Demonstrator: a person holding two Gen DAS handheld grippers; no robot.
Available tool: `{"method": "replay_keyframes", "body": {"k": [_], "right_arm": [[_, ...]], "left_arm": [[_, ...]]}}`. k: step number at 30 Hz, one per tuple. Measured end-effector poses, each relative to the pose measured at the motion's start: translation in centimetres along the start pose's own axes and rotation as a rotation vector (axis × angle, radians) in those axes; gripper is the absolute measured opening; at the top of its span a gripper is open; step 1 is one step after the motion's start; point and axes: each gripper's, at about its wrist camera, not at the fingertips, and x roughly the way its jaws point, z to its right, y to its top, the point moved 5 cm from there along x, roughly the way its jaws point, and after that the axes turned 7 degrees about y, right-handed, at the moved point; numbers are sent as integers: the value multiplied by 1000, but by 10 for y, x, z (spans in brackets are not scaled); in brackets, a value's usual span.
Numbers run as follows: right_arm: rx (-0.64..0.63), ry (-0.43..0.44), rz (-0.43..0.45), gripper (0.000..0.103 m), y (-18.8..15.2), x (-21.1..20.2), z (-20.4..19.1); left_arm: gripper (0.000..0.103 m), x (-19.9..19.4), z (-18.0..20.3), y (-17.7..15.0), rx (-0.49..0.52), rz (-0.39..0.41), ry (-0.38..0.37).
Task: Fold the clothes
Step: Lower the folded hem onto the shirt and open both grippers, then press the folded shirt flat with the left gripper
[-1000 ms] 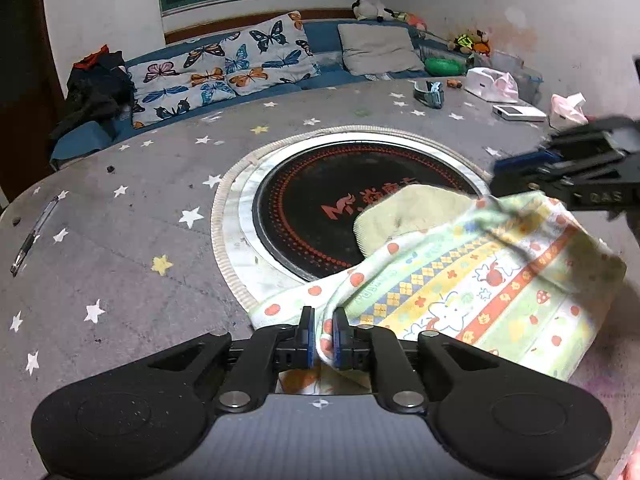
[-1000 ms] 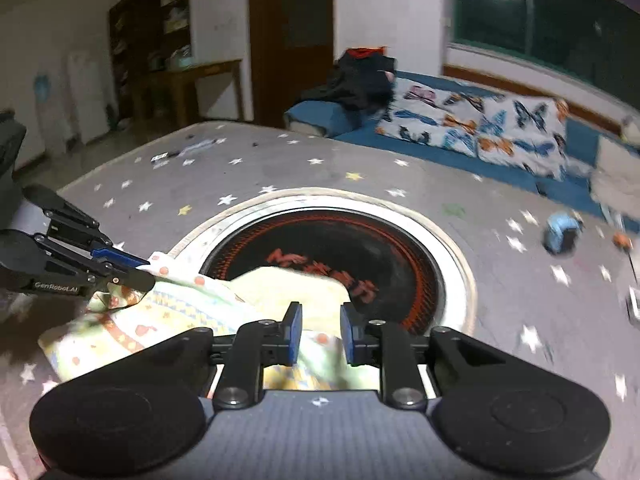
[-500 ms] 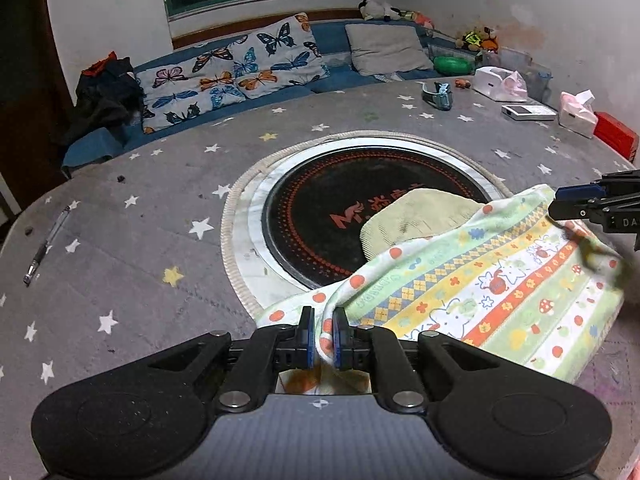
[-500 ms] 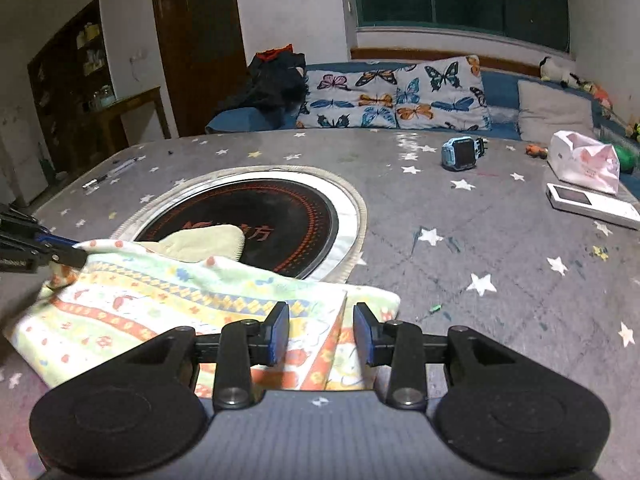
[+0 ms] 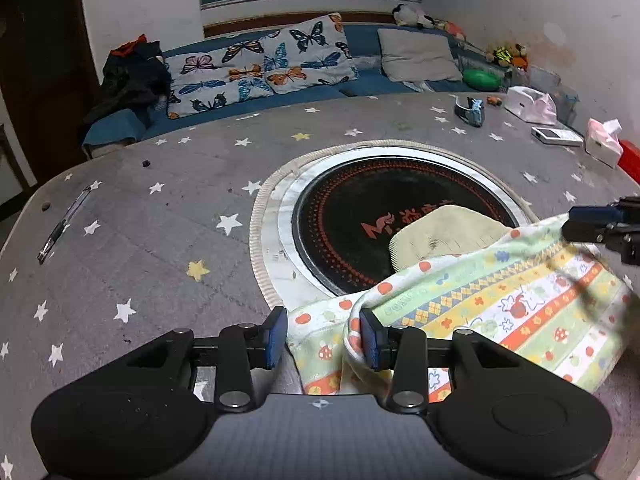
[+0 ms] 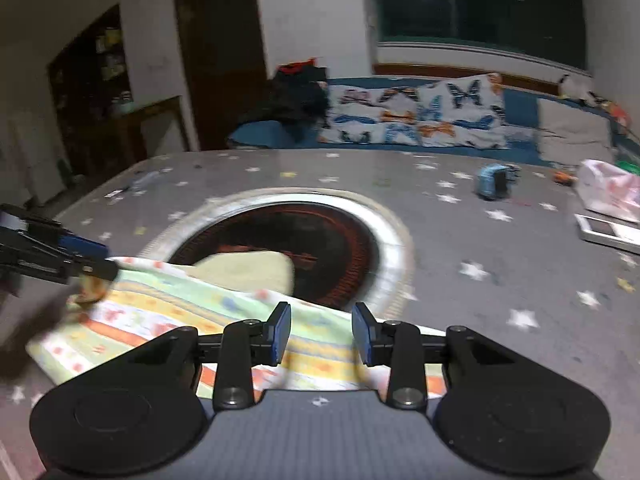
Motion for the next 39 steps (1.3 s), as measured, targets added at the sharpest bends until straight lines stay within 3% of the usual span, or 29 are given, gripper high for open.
{"method": "replay_keyframes", "body": {"k": [6, 17, 22, 26, 27, 32, 39], "right_arm": [[0, 47, -34, 30, 3, 33, -16], [17, 3, -87, 25, -7, 54, -6], [12, -1, -81, 25, -5, 53, -8], [8, -3, -74, 25, -4, 51, -9], [7, -4, -73, 25, -4, 51, -9], [-3, 35, -32, 25, 7, 45, -22], [-28, 106, -52, 25, 8, 50, -45]], "left_arm": [[46, 2, -9, -3, -32, -26, -6], [59, 7, -28, 4, -122, -75, -23], [60, 1, -47, 12, -166, -56, 63], [58, -10, -52, 15, -209, -23, 57], [58, -13, -49, 16, -214, -11, 42], [31, -22, -9, 23, -193, 27, -99], [30, 2, 44, 26, -156, -2, -211]]}}
